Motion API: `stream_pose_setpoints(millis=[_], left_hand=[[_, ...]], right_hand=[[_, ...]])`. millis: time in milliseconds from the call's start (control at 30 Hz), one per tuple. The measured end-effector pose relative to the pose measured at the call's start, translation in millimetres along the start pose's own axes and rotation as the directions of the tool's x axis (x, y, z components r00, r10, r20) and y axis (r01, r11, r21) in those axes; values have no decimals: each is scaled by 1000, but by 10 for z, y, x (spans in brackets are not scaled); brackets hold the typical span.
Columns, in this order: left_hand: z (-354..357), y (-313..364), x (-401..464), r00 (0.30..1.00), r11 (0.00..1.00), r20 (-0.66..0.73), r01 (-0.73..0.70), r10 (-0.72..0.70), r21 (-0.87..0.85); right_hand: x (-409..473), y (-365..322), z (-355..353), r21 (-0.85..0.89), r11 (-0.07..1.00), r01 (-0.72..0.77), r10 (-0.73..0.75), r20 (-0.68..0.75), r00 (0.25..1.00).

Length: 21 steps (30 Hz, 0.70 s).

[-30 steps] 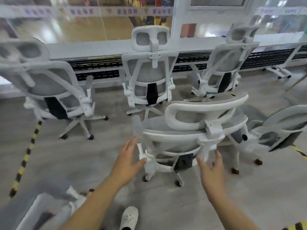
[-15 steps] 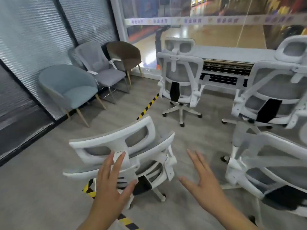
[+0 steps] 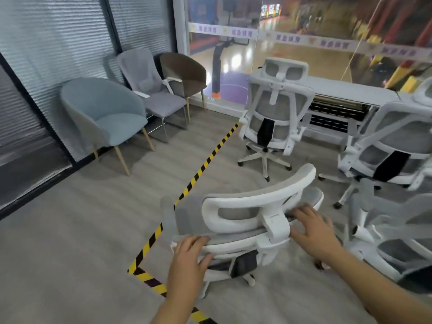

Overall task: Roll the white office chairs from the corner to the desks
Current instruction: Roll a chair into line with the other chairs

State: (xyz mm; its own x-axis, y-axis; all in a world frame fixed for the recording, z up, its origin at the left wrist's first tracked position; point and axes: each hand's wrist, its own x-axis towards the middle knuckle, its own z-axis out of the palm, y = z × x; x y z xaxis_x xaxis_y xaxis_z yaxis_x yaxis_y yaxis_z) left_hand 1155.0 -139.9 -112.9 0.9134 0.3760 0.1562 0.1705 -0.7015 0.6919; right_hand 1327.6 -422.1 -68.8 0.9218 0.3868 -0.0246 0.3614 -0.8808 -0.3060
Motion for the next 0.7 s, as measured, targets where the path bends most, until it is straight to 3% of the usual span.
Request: stream_pose_setpoints(millis=[100, 300, 400, 700], left_hand=[[-43, -109, 184, 1000, 995, 19, -4, 6, -96], [-186, -435, 986, 996, 986, 89, -15, 30, -167], [-281, -649, 1348, 985, 991, 148, -69, 86, -117], [-420, -856, 2850, 931, 975, 291, -219, 219, -32]], right_hand=[[-11, 83, 21, 20, 1000, 18, -18, 5, 1000], [323, -201, 353, 263, 965, -9, 69, -218, 974], [418, -360, 531, 228, 973, -23, 95, -309, 946], [1193, -761, 736, 234, 961, -147, 233, -395, 889]])
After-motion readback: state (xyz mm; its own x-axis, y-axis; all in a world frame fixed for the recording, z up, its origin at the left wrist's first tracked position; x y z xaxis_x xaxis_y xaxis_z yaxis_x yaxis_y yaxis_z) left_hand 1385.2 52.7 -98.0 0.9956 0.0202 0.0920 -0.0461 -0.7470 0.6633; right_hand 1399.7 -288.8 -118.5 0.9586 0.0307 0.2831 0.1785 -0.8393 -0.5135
